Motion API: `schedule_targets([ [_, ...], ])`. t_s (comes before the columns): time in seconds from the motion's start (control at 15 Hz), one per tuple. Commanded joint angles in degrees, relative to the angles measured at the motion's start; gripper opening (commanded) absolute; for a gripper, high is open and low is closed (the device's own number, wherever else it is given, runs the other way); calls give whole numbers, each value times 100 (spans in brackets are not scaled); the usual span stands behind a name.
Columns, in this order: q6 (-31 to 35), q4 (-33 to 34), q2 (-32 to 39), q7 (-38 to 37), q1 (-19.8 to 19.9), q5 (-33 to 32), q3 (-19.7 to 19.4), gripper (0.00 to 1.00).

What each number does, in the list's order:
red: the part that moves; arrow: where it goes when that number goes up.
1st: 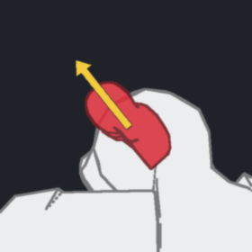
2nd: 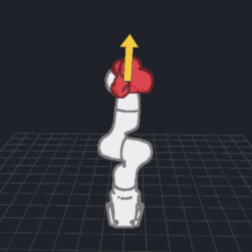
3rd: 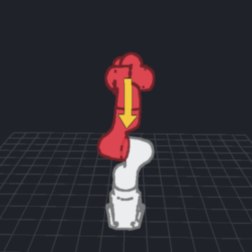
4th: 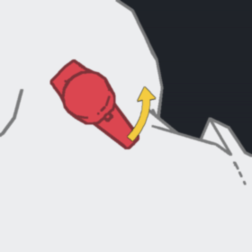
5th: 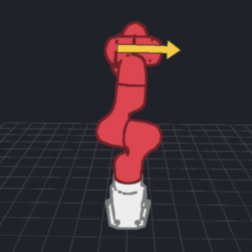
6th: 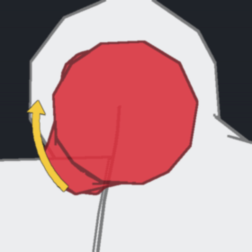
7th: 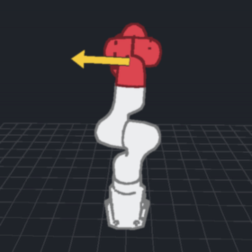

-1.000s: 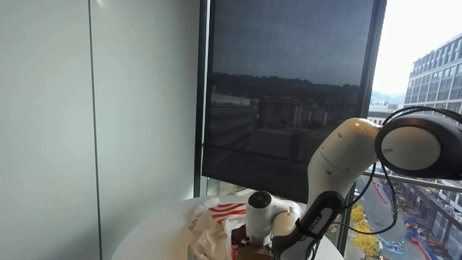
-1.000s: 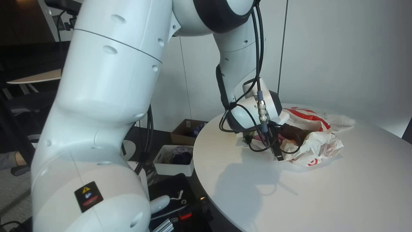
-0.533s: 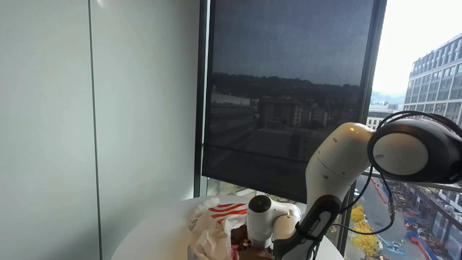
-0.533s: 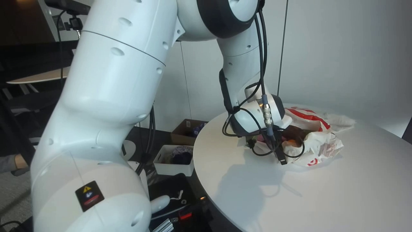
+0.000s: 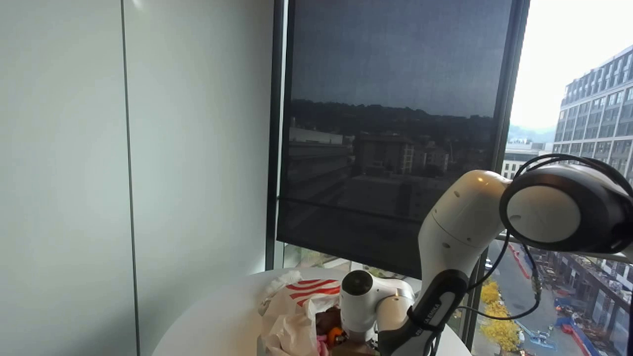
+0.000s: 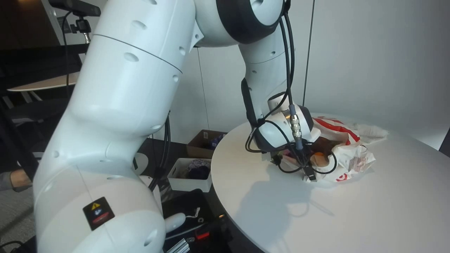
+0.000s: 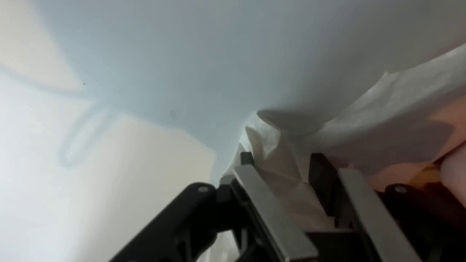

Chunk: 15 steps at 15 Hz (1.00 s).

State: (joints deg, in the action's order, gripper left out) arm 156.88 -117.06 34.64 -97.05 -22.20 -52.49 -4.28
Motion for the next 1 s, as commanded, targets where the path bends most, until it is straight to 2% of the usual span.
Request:
schedule_targets([
  [0.0,125,45,5,-162,-64,-234,-150,22],
  [0.13,28,8,-43,-148,-82,-270,-192,16],
  [0.33,-247,-79,-133,36,-55,-198,-173,21],
  [0.6,-975,-145,-301,255,4,-185,1,22],
  [0.67,-922,-150,-318,285,46,-248,54,47],
  [0.8,-893,-237,-428,391,88,-212,174,50],
  [0.93,-1006,-491,-701,760,198,76,430,65],
])
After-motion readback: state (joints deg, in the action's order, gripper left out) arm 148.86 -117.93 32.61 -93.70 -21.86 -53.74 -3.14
